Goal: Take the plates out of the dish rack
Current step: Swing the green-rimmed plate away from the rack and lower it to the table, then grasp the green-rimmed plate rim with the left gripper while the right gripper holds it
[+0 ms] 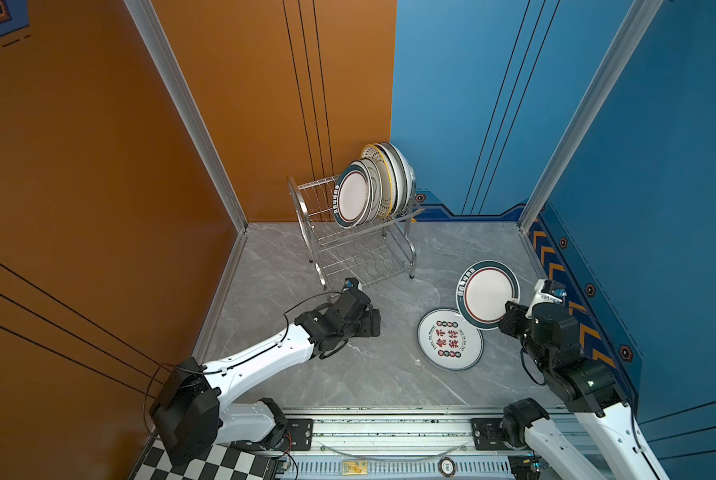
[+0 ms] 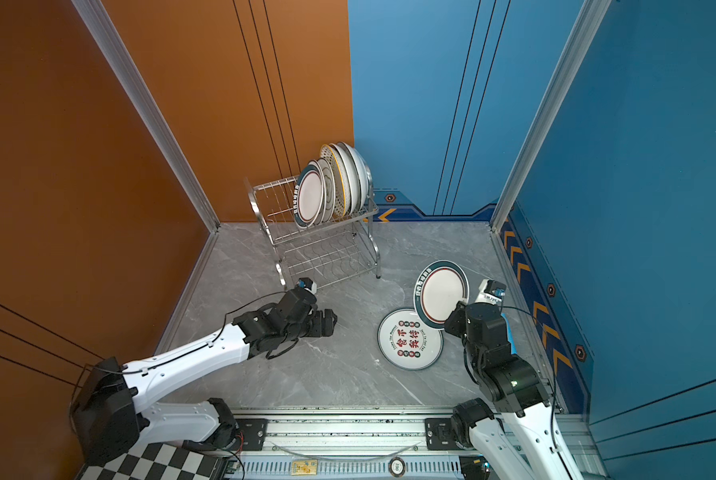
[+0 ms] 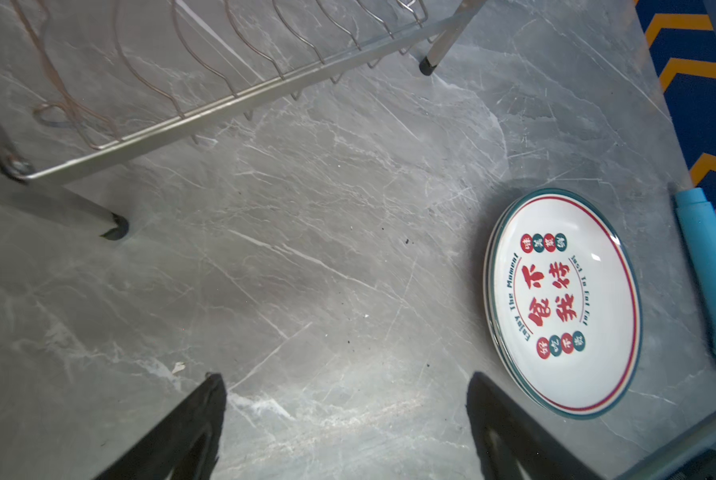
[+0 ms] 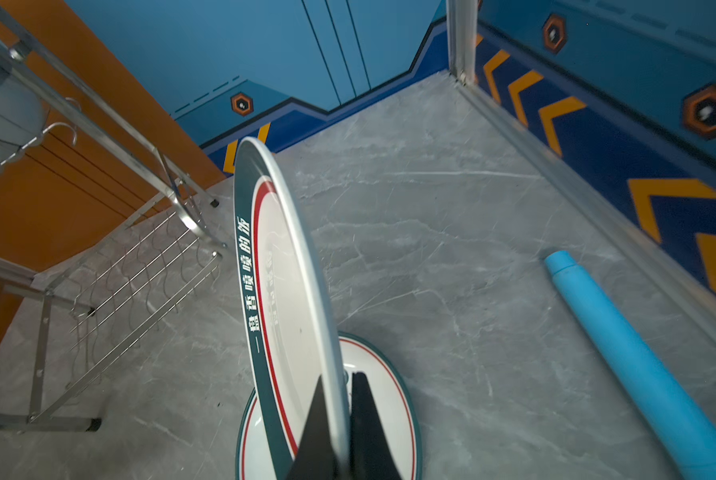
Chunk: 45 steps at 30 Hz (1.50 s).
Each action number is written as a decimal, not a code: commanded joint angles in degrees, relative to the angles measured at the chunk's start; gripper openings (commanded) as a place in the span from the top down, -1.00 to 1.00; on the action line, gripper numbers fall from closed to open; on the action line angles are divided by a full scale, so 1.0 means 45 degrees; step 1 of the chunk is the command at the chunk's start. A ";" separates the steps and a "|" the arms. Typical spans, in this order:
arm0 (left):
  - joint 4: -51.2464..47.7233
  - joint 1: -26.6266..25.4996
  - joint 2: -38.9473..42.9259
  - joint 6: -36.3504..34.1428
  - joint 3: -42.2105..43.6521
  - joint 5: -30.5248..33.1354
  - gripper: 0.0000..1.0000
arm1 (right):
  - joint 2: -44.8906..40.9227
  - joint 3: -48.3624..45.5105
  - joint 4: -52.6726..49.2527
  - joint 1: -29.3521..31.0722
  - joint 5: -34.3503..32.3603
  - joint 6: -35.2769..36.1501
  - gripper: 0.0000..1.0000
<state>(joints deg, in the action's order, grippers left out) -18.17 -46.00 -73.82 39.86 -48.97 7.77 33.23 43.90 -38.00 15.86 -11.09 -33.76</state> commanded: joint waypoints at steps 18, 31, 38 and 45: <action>0.4354 0.0853 -0.1854 0.0229 -0.0183 -0.4336 -0.75 | 0.2886 -0.3989 0.8451 -0.1857 0.9711 -0.4588 1.00; 0.5755 0.1276 -0.2967 0.0935 -0.0214 -0.5476 -0.40 | 0.4525 -0.4618 1.1358 -0.1049 1.0530 -0.5652 1.00; 0.6627 0.1301 -0.3141 0.1174 -0.0077 -0.6226 -0.08 | 0.4945 -0.4759 1.2125 -0.0785 1.0761 -0.5797 1.00; 0.6790 0.1200 -0.3227 0.1338 -0.0031 -0.6569 0.42 | 0.5661 -0.4819 1.2952 -0.0429 1.0722 -0.5900 1.00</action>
<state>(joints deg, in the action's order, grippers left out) 11.42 -40.51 -87.59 46.19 -49.76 -19.62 58.17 22.52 14.39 13.28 35.77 -59.46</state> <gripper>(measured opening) 0.310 0.049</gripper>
